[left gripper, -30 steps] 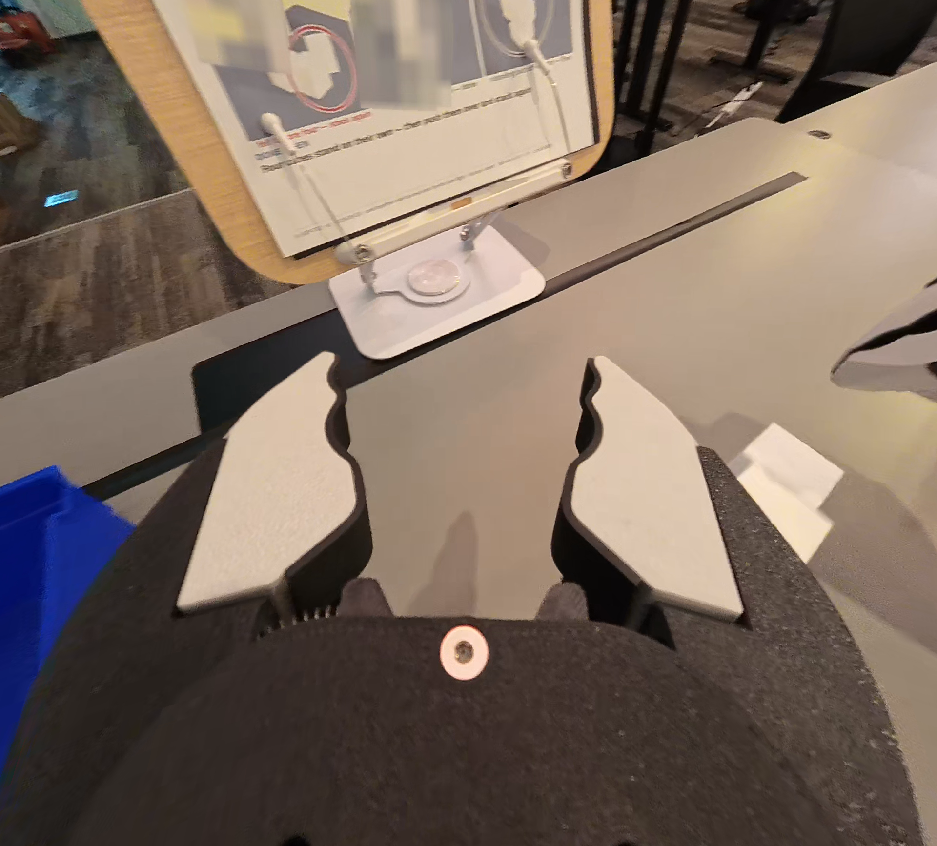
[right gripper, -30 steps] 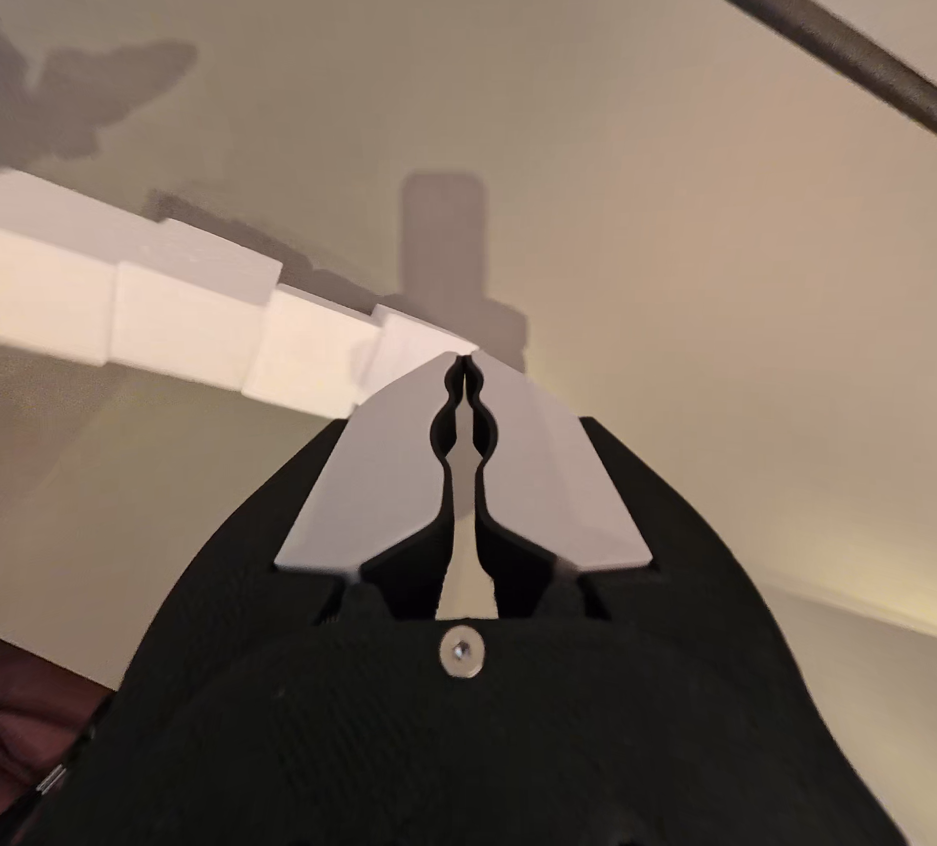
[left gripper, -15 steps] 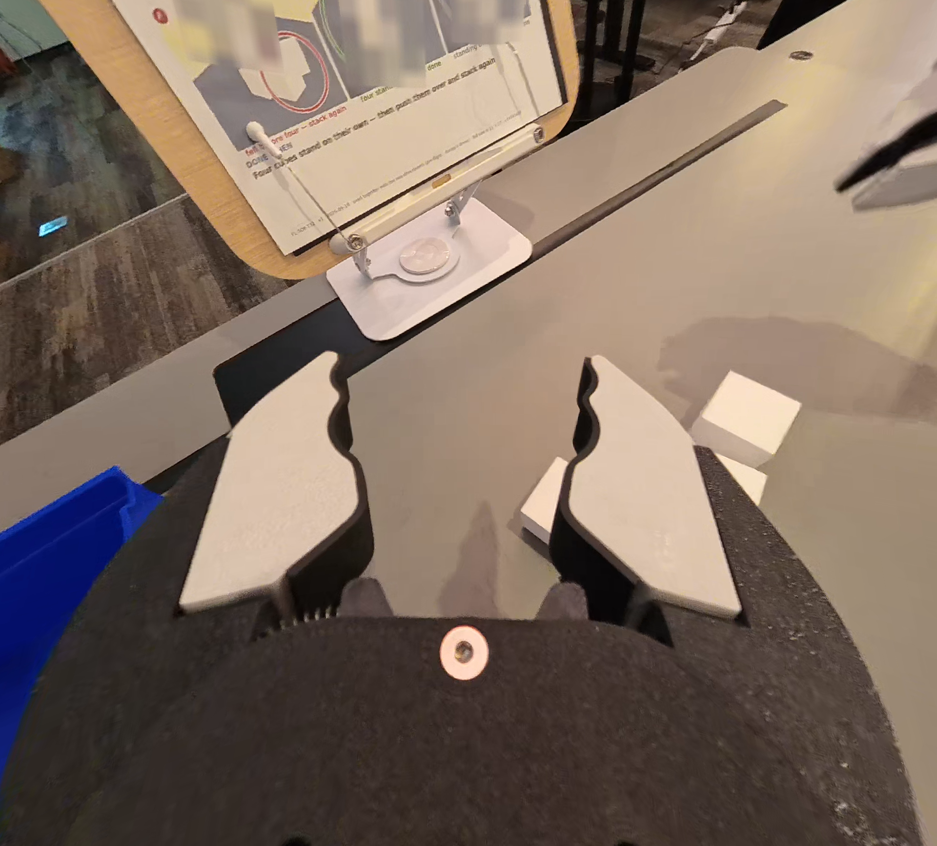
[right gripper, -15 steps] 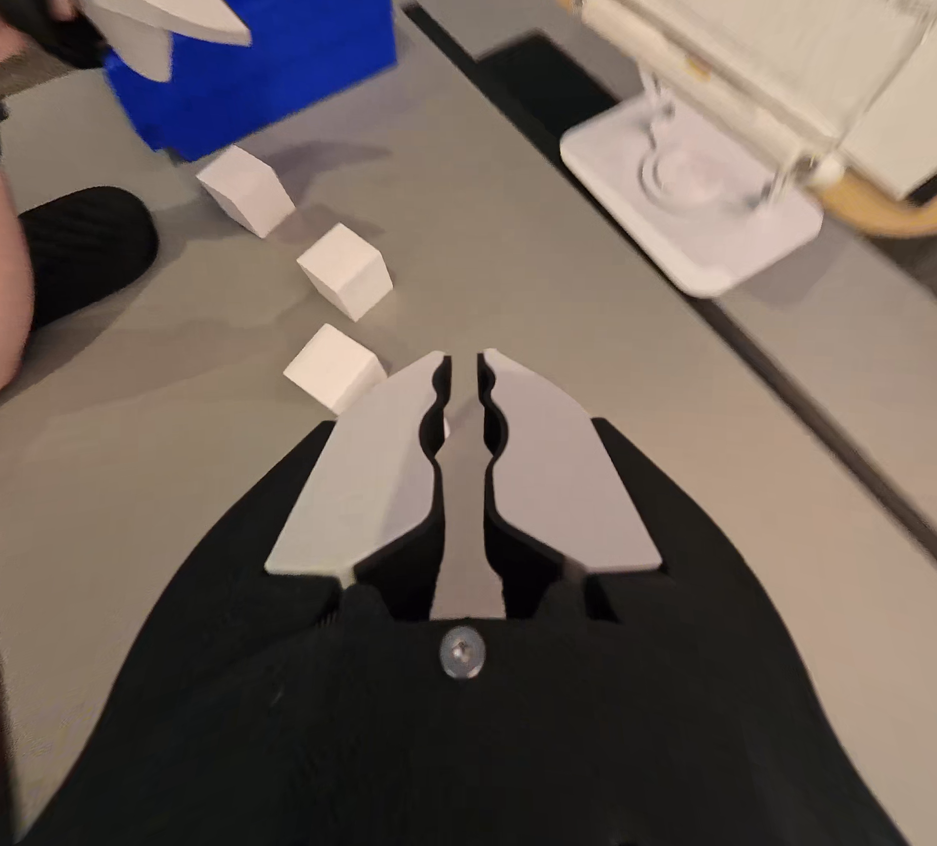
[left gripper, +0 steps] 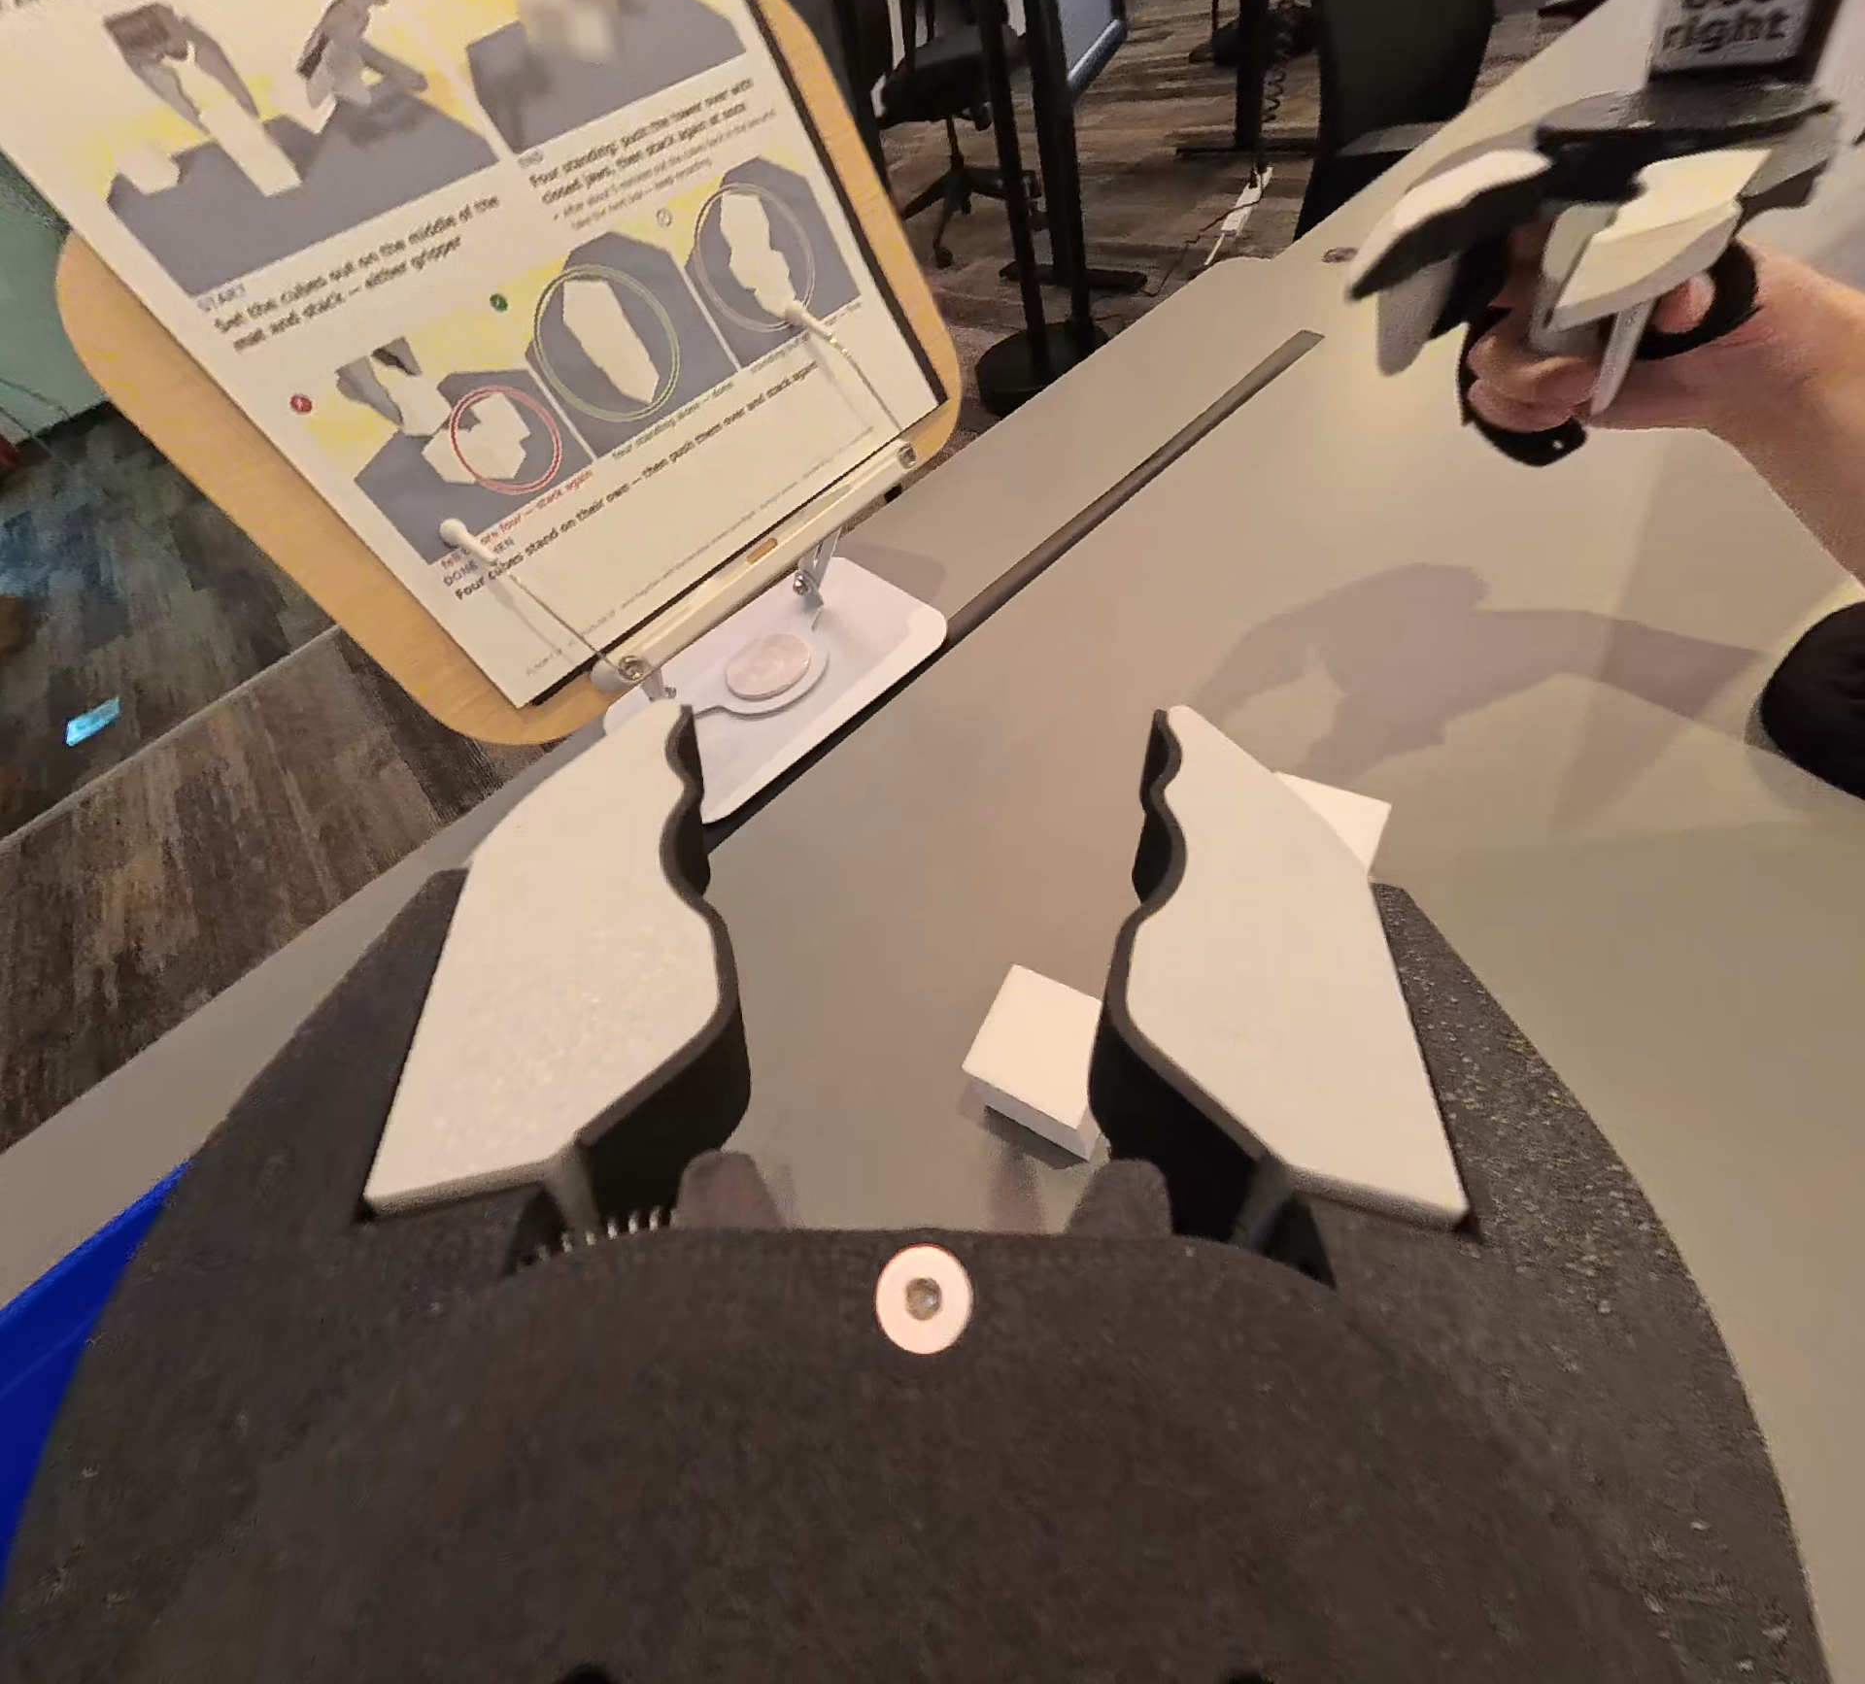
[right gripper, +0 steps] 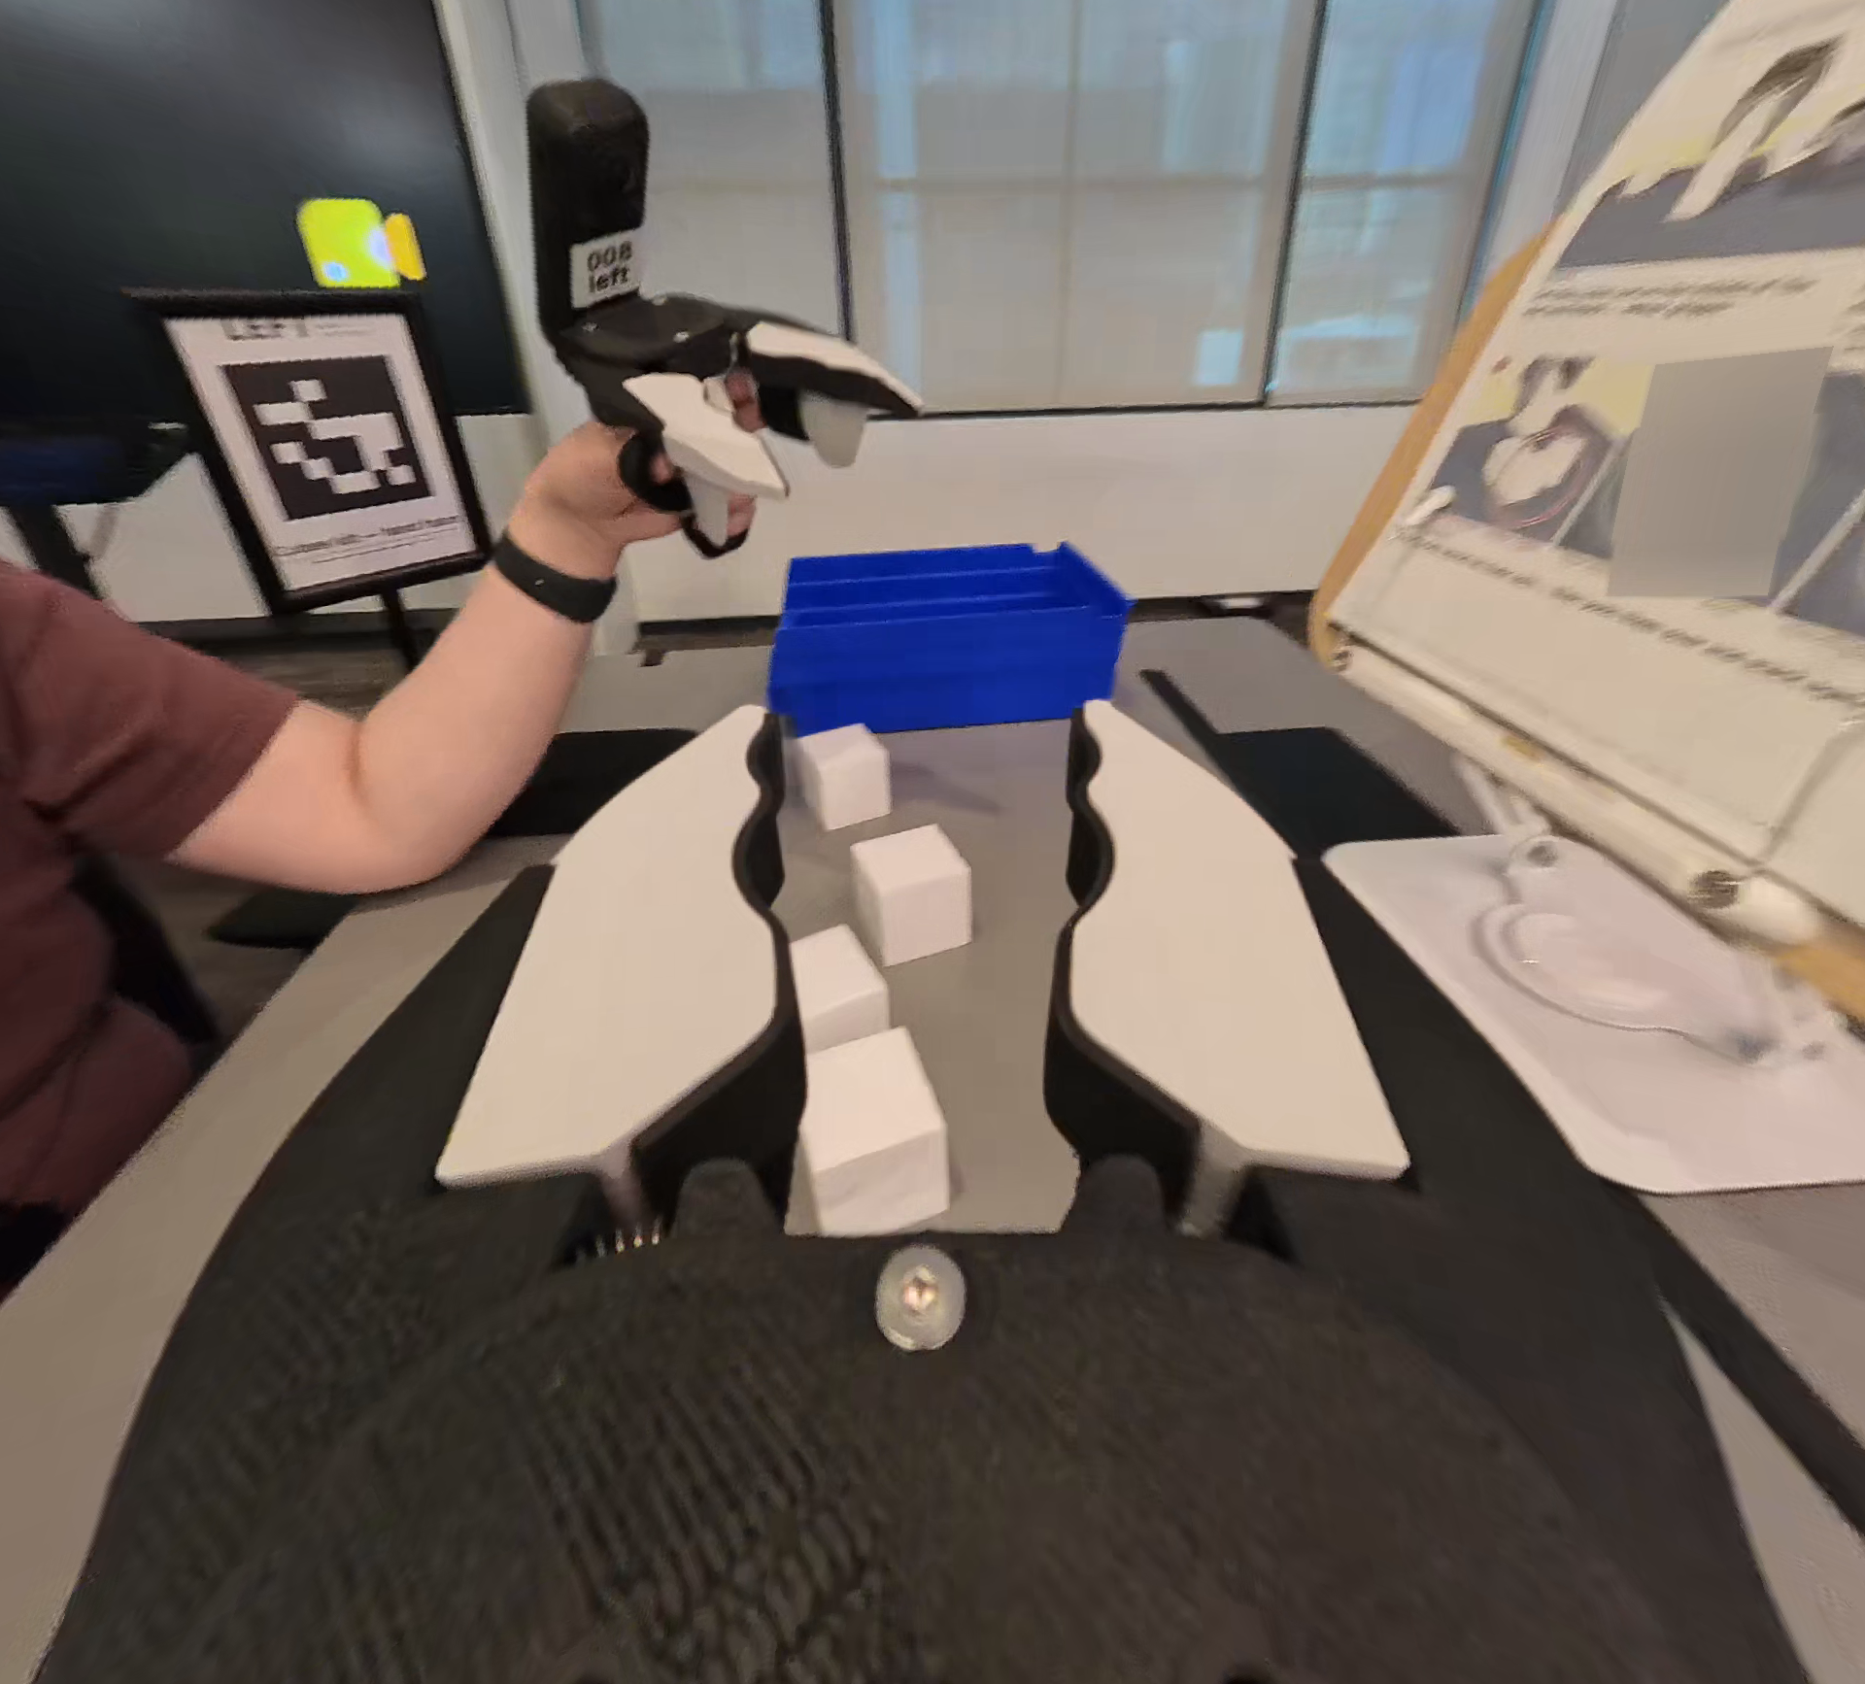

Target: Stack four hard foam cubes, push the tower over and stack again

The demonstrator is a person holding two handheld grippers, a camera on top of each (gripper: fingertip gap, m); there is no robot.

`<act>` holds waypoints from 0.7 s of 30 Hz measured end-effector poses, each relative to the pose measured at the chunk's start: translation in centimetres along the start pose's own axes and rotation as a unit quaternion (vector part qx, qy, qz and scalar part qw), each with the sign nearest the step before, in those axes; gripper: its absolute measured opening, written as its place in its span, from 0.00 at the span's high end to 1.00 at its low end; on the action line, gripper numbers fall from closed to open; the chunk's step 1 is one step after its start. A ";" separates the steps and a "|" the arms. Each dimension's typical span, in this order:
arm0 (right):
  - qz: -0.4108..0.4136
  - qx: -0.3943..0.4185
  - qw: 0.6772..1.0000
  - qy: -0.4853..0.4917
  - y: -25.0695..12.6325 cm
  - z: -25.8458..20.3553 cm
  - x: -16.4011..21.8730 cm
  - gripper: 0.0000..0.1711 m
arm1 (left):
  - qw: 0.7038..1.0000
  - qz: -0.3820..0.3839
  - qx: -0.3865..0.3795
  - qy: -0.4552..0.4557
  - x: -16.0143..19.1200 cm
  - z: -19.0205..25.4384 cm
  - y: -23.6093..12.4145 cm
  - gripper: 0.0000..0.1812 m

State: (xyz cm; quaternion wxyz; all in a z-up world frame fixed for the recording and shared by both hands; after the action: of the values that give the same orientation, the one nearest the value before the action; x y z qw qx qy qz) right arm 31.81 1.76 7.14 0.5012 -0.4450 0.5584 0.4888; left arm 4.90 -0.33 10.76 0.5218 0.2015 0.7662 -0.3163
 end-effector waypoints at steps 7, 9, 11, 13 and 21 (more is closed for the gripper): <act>-0.106 -0.031 0.993 -0.038 0.7 -0.6 4.5 0.60 | 0.995 -0.012 -0.012 0.100 -0.3 1.4 1.9 0.55; -0.125 -0.040 0.991 -0.028 1.0 -0.5 6.3 0.58 | 0.991 -0.053 0.036 0.115 2.7 2.0 3.3 0.49; -0.161 -0.038 0.986 -0.016 1.3 -0.2 8.2 0.57 | 0.986 -0.085 0.082 0.118 6.7 2.3 4.5 0.46; -0.208 -0.039 0.977 0.000 1.5 -0.1 10.3 0.55 | 0.983 -0.116 0.118 0.082 10.4 2.3 5.3 0.46; -0.273 -0.023 0.961 0.033 1.6 0.1 13.4 0.53 | 0.962 -0.227 0.117 0.100 17.1 1.5 2.9 0.49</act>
State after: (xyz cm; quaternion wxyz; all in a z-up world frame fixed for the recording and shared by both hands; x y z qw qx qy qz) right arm 28.91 2.00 -6.07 0.5863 -0.6078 0.4206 0.3316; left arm 1.43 0.35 -6.29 0.3299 0.1126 0.7978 -0.4920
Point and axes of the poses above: each gripper's, where its closed fingertips meet, y out along the fingers, x out of its underside, z = x × y across the jaws, the point moved 4 cm from there along -y, back along the fingers
